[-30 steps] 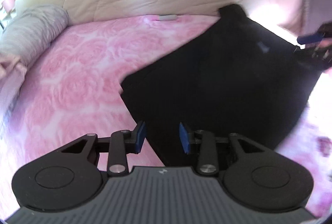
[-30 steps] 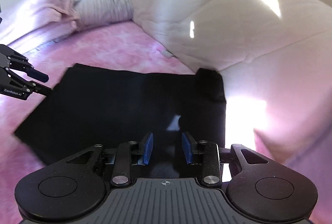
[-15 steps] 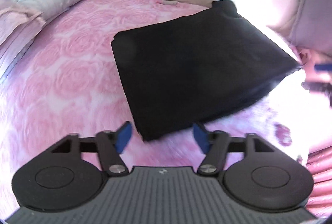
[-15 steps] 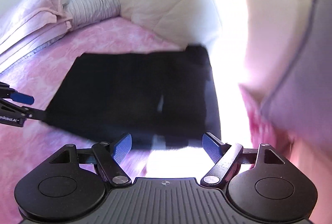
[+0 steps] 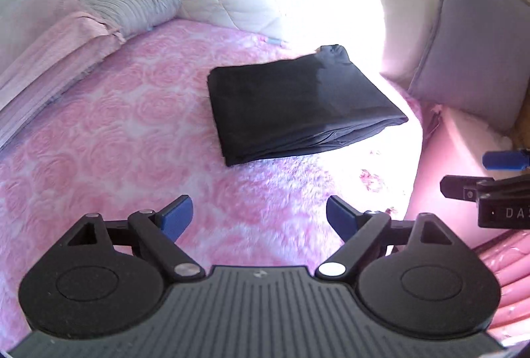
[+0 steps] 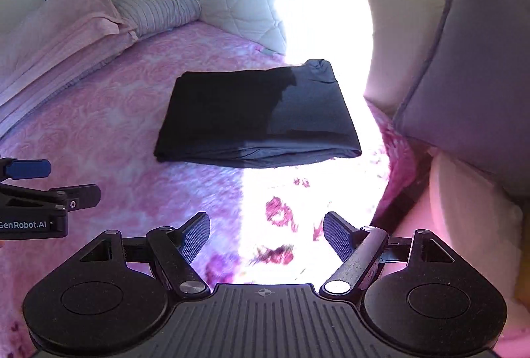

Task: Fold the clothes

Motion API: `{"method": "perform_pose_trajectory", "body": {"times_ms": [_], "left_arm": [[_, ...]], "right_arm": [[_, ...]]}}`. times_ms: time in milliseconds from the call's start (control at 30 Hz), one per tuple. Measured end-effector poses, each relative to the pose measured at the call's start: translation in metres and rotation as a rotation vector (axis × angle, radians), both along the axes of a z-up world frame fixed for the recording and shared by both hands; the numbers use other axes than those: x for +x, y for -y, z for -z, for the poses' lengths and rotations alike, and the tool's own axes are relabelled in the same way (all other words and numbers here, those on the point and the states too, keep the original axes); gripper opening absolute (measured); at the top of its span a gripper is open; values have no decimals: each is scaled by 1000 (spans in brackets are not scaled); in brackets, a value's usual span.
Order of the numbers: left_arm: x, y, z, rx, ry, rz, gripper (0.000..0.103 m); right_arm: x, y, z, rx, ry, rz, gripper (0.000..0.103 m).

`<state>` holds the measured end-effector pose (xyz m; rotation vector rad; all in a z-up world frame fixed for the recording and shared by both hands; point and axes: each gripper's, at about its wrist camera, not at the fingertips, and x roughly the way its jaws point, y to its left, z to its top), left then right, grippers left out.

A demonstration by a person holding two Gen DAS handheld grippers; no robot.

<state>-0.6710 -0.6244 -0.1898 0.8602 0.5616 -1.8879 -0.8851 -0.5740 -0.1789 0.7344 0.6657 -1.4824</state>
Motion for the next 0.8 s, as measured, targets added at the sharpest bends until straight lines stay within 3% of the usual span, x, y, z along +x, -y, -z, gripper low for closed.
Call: {"method": "perform_pose_trajectory", "body": {"times_ms": [200,367,800], "left_arm": [[20,-37,-44,-47,-14,-22,89],[15,-54,-57,-3,-1,-36,90],[-30,-73,-66,6,12,-154,90]], "right_arm": [[22,-45,-44,-16,-25,46,78],[25,-57,-69,-20,-14,43,78],[-4,-47,-76,14,10,-97,78]]}}
